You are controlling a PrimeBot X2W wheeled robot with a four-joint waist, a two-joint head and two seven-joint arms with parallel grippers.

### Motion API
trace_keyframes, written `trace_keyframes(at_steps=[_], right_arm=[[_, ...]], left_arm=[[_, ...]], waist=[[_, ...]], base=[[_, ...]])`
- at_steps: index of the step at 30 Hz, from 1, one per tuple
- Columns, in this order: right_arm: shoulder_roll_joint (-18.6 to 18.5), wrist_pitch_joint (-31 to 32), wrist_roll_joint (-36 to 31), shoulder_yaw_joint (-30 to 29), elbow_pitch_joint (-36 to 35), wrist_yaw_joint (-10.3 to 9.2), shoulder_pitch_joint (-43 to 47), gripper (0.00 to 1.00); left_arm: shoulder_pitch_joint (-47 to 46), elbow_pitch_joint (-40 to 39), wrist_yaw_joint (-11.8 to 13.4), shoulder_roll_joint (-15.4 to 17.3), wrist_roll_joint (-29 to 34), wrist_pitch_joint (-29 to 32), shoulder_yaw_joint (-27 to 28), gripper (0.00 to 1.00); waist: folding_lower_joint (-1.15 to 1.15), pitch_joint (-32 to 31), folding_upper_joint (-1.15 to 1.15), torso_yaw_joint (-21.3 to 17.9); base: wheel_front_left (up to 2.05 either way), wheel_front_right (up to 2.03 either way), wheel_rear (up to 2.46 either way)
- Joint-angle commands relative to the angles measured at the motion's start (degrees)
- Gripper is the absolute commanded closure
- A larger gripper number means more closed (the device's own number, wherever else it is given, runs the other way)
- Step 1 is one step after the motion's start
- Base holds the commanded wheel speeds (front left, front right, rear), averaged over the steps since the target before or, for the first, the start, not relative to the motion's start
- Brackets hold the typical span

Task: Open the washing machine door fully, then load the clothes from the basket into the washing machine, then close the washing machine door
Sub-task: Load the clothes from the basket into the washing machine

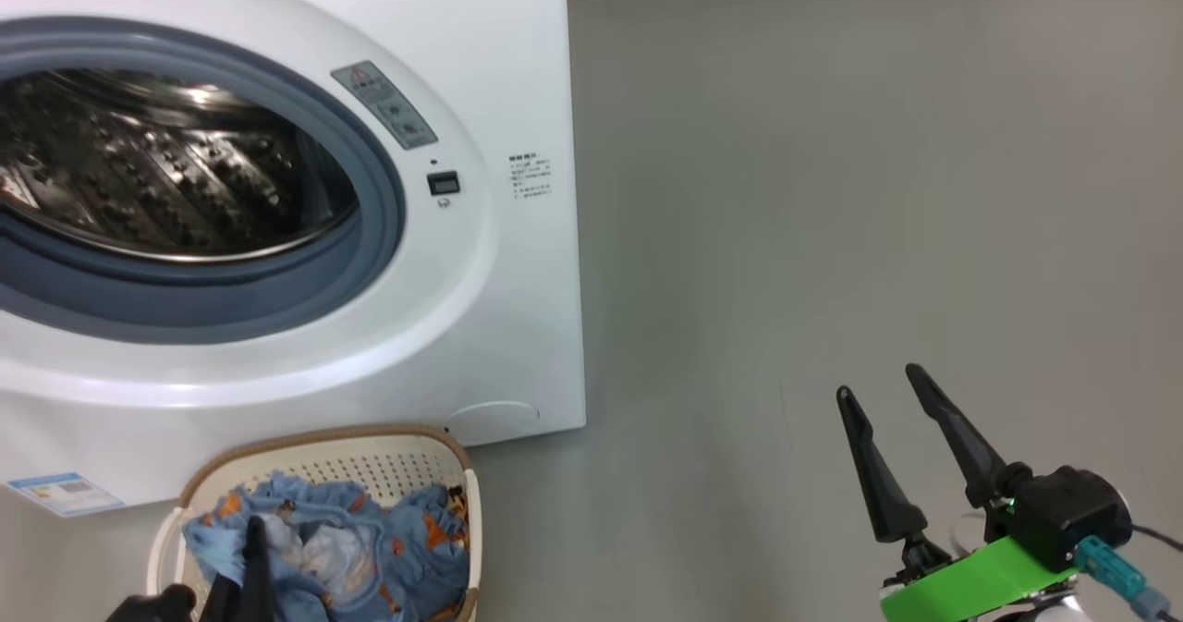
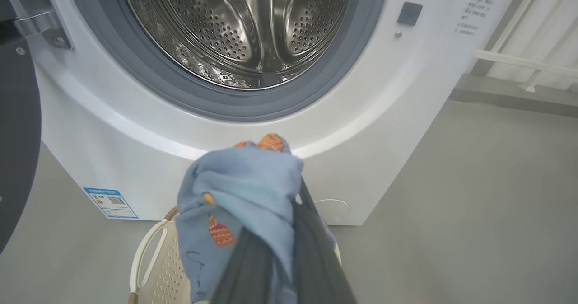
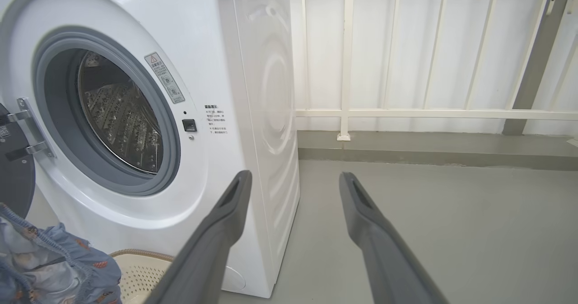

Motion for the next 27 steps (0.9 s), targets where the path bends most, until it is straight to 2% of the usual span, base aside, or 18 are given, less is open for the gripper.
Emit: trace_keyframes(at_steps=[1, 13, 27], right_arm=[[0.08, -0.07, -0.74, 0.99, -1.27, 0.09, 0.29, 0.0], [2.06, 0.16, -1.54, 0.27, -1.51, 0.09, 2.45, 0.0], [2.4, 0.45, -1.85, 0.47, -2.11, 0.09, 2.75, 0.0]], left_arm=[[-0.24, -1.86, -0.23, 0.47, 0.23, -0.77, 1.85, 1.0], [3.95, -6.52, 1.2, 0.35, -3.96, -0.78, 0.4, 1.0], [4.43, -9.08, 2.13, 0.34, -4.71, -0.78, -0.04, 1.0]], waist=[[0.0, -1.2, 0.0, 0.2], [0.0, -4.23, 0.0, -0.09], [0.0, -3.85, 0.0, 0.61]], base=[[0.0, 0.0, 0.0], [0.0, 0.0, 0.0], [0.0, 0.0, 0.0]])
